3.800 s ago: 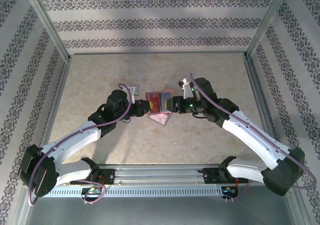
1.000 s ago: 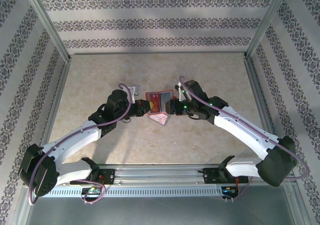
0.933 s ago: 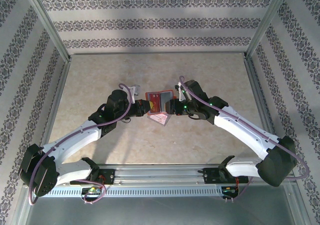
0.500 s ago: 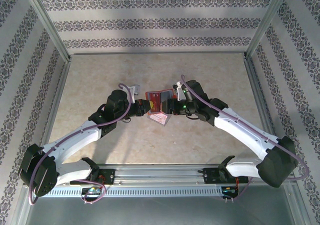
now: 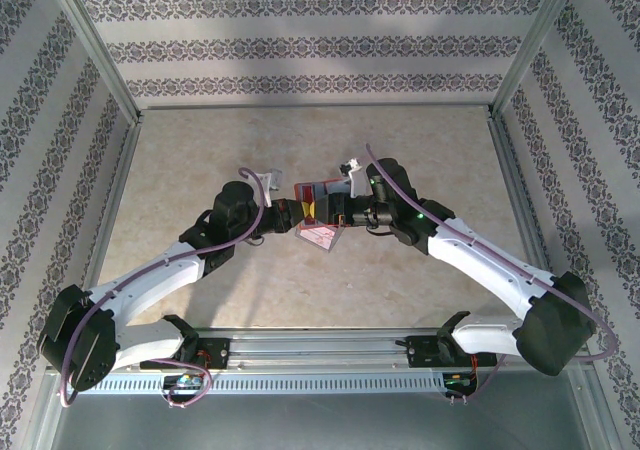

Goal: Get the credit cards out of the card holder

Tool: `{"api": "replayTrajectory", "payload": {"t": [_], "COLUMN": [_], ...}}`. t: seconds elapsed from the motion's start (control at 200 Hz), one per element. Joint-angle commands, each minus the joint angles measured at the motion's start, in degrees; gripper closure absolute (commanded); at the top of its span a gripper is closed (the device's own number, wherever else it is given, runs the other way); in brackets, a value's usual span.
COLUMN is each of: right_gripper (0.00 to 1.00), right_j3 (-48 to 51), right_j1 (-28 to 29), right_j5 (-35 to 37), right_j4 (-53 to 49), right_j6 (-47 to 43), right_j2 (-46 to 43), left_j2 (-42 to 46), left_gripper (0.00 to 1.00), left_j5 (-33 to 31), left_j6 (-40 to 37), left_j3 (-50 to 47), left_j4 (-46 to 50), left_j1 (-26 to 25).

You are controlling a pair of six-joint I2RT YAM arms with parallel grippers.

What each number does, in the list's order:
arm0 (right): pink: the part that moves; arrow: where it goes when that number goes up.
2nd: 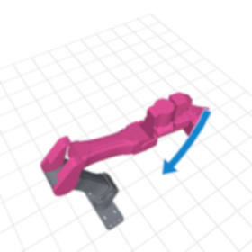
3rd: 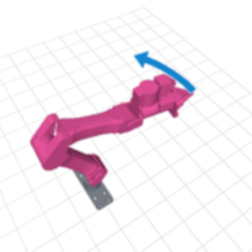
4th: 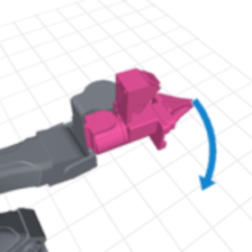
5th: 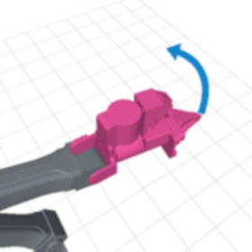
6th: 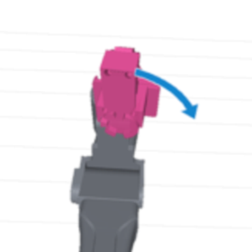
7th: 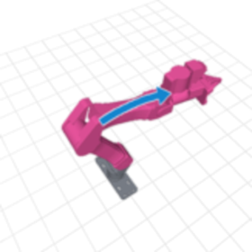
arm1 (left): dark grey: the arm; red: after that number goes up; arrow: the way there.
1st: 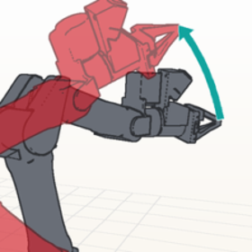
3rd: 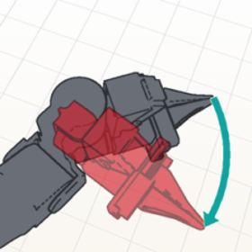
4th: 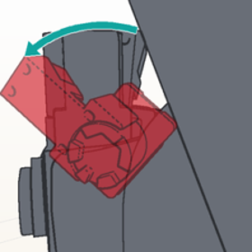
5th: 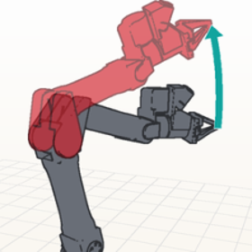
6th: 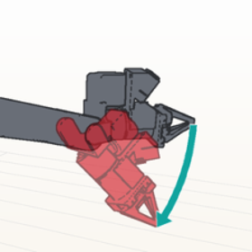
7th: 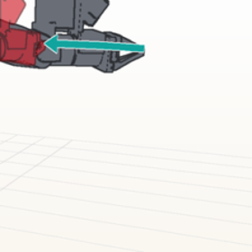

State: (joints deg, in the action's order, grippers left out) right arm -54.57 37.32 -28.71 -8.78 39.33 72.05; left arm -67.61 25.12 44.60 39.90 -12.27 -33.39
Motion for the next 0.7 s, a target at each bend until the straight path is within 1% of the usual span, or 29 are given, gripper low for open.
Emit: {"api": "replayTrajectory", "payload": {"t": [0.0, 0.08, 0.22, 0.385, 0.48, 0.695], "right_gripper": [0.52, 0.53, 0.61, 0.66, 0.66, 0.64], "right_j3": [1.2, 2.2, 3.0, 2.2, 1.8, 4.2], "right_j1": [-0.7, -2.0, -3.2, -3.3, -3.9, -7.4], "right_j5": [-1.7, -1.2, -1.3, 4.4, 6.5, 5.5], "right_j4": [2.1, 1.4, 0.8, -4.8, -8.0, -9.2], "right_j6": [0.4, 0.4, -0.3, -3.6, -5.4, -5.9], "right_j2": [-0.1, -0.8, -1.0, -1.8, -2.5, -6.0], "left_j2": [0.3, 0.6, 0.4, -0.3, -0.8, -1.5], "left_gripper": [1.00, 1.00, 1.00, 1.00, 1.00, 1.00], "left_j5": [2.8, 3.9, 6.3, 7.5, 7.9, 8.3], "left_j6": [1.4, 1.9, 3.0, 3.9, 4.2, 4.9], "left_j3": [-1.1, -1.7, -2.3, -2.3, -2.3, -2.3], "left_j4": [-7.2, -9.3, -12.9, -14.7, -15.3, -16.5], "left_j1": [-0.1, 0.2, 0.3, 0.4, 0.3, 0.4]}}
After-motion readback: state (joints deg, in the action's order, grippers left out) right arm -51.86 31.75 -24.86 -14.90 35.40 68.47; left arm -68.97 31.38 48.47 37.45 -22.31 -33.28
